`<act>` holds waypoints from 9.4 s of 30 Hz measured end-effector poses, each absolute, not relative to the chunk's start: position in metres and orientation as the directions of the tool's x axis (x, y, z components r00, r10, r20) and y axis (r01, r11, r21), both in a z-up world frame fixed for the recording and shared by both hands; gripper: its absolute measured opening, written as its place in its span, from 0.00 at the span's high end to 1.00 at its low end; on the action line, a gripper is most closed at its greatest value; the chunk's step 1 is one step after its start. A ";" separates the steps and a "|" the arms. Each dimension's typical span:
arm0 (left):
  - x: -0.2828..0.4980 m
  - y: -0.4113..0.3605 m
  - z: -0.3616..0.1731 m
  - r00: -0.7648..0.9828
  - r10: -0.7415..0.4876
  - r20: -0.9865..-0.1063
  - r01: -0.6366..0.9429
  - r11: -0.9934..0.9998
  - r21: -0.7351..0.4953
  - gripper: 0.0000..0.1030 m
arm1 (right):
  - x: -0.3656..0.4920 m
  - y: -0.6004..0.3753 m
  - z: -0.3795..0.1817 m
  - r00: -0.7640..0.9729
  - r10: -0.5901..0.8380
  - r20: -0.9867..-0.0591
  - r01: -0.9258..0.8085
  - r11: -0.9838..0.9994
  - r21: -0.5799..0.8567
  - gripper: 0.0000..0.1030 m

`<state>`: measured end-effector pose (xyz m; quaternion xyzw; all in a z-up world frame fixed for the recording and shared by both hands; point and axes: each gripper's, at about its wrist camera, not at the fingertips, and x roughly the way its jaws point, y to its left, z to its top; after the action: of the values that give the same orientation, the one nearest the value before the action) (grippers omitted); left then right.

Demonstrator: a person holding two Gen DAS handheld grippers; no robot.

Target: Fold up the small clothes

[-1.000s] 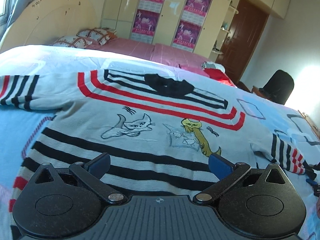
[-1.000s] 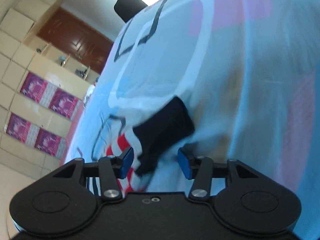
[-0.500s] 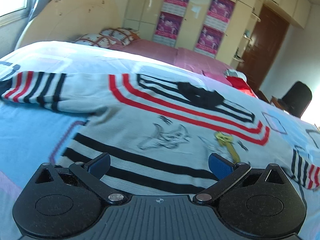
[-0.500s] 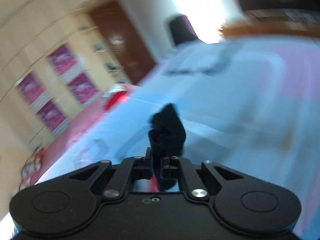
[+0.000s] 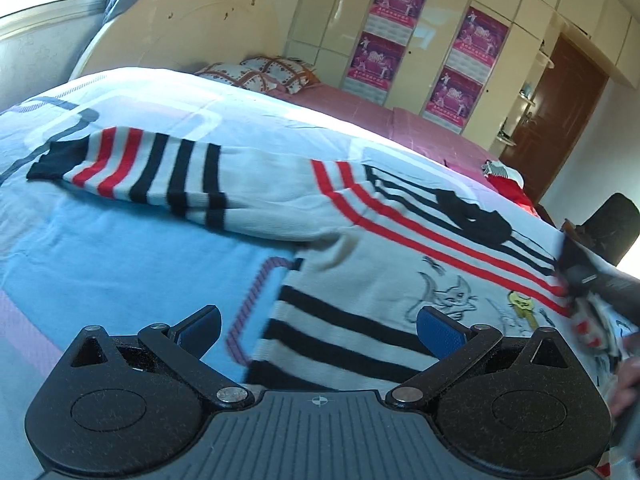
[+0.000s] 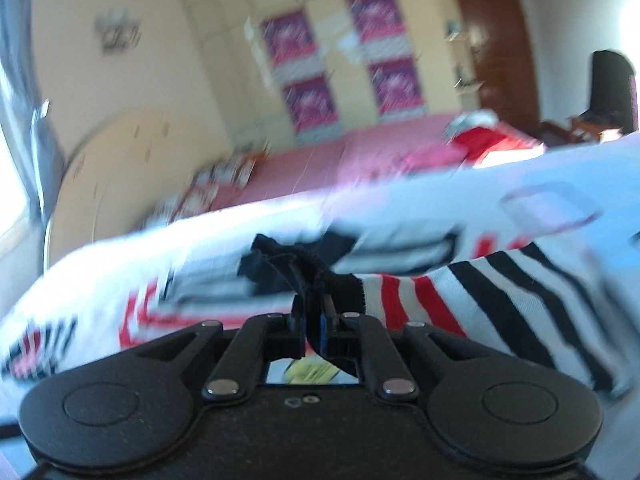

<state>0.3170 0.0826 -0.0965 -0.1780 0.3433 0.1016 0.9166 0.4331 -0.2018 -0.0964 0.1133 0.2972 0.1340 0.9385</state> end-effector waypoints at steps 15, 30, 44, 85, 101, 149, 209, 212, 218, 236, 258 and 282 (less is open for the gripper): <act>0.454 -0.030 -0.130 0.684 -0.396 -0.612 0.010 0.845 -0.535 0.24 | 0.320 -0.296 -0.061 0.833 0.164 -0.529 0.006 0.953 0.304 0.52; 0.502 -0.059 -0.082 0.772 -0.401 -0.494 0.147 0.867 -0.476 0.97 | 0.306 -0.356 -0.087 0.849 0.058 -0.526 0.155 0.923 0.351 0.52; 0.485 0.014 -0.132 0.777 -0.199 -0.597 -0.027 0.937 -0.347 0.97 | 0.372 -0.349 -0.110 0.809 0.148 -0.569 0.150 0.884 0.443 0.60; 0.462 0.036 -0.141 0.848 -0.056 -0.527 -0.111 0.954 -0.279 0.15 | 0.481 -0.360 -0.124 0.818 0.172 -0.549 -0.017 0.961 0.275 0.62; 0.317 0.319 -0.179 0.823 0.200 -0.532 -0.554 0.492 -0.672 0.54 | 0.387 -0.251 -0.107 0.761 0.234 -0.605 -0.061 0.954 0.293 0.61; 0.448 0.103 -0.196 0.801 0.121 -0.586 -0.247 0.959 -0.139 0.66 | 0.487 -0.126 -0.127 0.630 0.534 -0.563 -0.058 0.756 0.652 0.94; 0.452 0.103 -0.189 0.782 0.020 -0.623 -0.126 0.984 -0.126 0.67 | 0.450 -0.263 -0.125 0.748 0.337 -0.571 0.048 0.831 0.554 0.94; 0.452 0.103 -0.190 0.781 0.018 -0.624 -0.123 0.984 -0.125 0.67 | 0.448 -0.263 -0.125 0.744 0.320 -0.586 0.049 0.849 0.526 0.94; 0.454 0.104 -0.185 0.763 -0.007 -0.647 -0.067 0.994 -0.090 0.66 | 0.456 -0.259 -0.153 0.695 0.261 -0.670 0.110 0.883 0.457 0.88; 0.559 0.114 -0.147 0.818 -0.216 -0.533 0.148 0.975 -0.167 0.66 | 0.475 -0.235 -0.138 0.756 0.198 -0.624 0.020 0.946 0.323 0.87; 0.603 0.151 -0.197 0.778 -0.152 -0.609 -0.050 0.952 -0.302 0.67 | 0.488 -0.245 -0.155 0.718 0.195 -0.668 0.063 0.937 0.342 0.90; 0.585 0.097 -0.167 0.831 -0.118 -0.543 0.087 0.993 -0.082 0.47 | 0.501 -0.175 -0.128 0.756 0.307 -0.579 -0.171 0.945 0.278 0.84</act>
<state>0.5853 0.0970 -0.1672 -0.0271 0.2855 -0.0535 0.9565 0.5013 -0.1745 -0.1275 0.1045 0.3252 0.1282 0.9311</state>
